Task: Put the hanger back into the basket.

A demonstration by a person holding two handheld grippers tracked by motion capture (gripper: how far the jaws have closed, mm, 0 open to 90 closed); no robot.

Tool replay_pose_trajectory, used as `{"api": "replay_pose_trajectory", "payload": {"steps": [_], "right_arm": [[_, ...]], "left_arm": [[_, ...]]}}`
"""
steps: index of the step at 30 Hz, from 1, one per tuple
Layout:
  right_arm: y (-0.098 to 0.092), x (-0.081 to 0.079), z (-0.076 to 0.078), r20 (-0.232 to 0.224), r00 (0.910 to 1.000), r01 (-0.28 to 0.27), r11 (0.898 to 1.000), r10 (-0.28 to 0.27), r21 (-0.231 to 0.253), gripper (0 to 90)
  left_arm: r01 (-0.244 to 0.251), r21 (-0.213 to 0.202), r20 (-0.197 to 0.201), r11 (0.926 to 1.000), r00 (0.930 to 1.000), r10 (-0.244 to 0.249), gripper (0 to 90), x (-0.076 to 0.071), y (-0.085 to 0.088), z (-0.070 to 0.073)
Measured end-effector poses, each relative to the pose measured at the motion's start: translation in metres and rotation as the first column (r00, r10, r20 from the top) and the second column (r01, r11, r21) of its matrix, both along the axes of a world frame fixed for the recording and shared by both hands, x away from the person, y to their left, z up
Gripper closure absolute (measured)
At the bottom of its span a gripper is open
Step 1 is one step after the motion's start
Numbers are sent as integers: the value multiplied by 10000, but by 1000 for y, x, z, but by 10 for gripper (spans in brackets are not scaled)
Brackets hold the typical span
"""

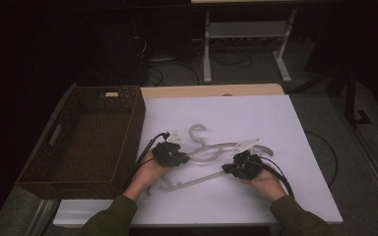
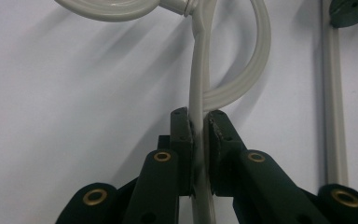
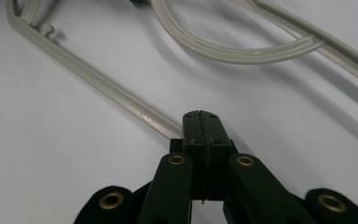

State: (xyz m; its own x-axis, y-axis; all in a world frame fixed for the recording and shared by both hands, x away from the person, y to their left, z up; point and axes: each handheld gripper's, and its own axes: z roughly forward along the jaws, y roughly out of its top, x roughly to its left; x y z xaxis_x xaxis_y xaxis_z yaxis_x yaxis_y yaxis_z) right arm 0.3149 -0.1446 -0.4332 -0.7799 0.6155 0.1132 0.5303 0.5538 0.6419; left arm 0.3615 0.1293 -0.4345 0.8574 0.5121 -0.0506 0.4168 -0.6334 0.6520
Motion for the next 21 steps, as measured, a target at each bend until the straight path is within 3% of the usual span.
{"api": "replay_pose_trajectory", "payload": {"steps": [2, 6, 12, 15, 16, 19, 21], "right_arm": [[-1, -1, 2, 108, 9999, -33, 9999, 32, 118, 895], [-3, -3, 5, 320, 9995, -68, 9994, 57, 336, 760], [-9, -7, 14, 627, 9968, 432, 9943, -494, 974, 367], [-13, -9, 16, 948, 9929, 627, 9927, -725, 1029, 208], [-13, -11, 17, 1092, 9887, 938, 9917, -1032, 884, 144], [-17, -14, 20, 1382, 9844, 1001, 9925, -1090, 697, 113], [-21, -19, 23, 1508, 9813, 1056, 9897, -1195, 971, 100]], "left_arm": [[59, -4, 71, 10000, 10000, -59, 828, 0, 1, 1], [-60, -103, 94, 9999, 9999, 61, 828, -1, 1, 2], [-232, -173, 66, 9996, 9997, 234, 830, 0, 3, 6], [-284, -225, 62, 9993, 9996, 285, 830, 0, 5, 7], [-333, -257, 16, 9991, 9994, 333, 830, 0, 5, 8], [-450, -332, -50, 9984, 9990, 449, 830, 0, 6, 9], [-444, -303, -62, 9986, 9990, 442, 830, 0, 7, 11]]}}
